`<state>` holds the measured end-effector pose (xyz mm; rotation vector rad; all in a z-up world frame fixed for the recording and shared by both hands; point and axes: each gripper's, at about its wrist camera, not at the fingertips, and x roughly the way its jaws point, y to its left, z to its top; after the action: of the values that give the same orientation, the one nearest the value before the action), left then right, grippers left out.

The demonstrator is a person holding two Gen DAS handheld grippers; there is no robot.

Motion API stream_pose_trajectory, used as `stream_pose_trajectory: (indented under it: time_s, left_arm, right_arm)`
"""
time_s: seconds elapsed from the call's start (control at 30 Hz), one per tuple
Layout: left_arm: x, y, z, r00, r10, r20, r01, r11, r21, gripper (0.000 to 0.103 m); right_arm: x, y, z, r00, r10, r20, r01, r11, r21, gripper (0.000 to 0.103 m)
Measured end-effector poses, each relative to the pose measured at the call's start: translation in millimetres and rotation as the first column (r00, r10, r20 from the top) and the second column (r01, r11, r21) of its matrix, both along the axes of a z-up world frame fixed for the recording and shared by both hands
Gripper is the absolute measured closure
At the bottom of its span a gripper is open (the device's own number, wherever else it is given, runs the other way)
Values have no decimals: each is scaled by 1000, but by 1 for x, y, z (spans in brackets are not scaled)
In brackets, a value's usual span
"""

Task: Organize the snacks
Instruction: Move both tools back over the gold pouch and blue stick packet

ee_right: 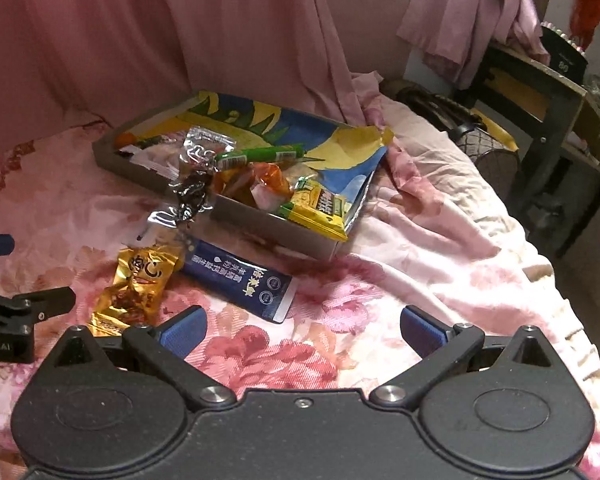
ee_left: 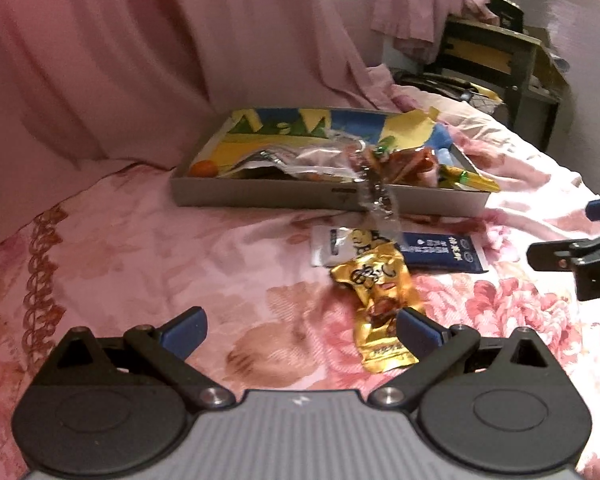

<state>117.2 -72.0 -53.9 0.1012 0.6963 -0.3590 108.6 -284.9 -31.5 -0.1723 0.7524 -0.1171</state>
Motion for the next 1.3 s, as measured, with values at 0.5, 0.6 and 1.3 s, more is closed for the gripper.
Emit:
stream_pose_trajectory:
  time_s: [0.5,0.6,1.3]
  left_arm:
    - [7,-46,-26,982,-188,1,188,982,8,0]
    - [11,-51,-30,981,-192,-3,192,981,35,0]
    - [30,-42,-34,992,-113,-48,110,992,-62,34]
  right_arm:
    - [51,-18,-36,984,141,-113,-138,990,32,1]
    - [60,-18,-42,978,175,-114,-164,981,102,1]
    - [95,-36,-54,986,162,33,-158,865,475,1]
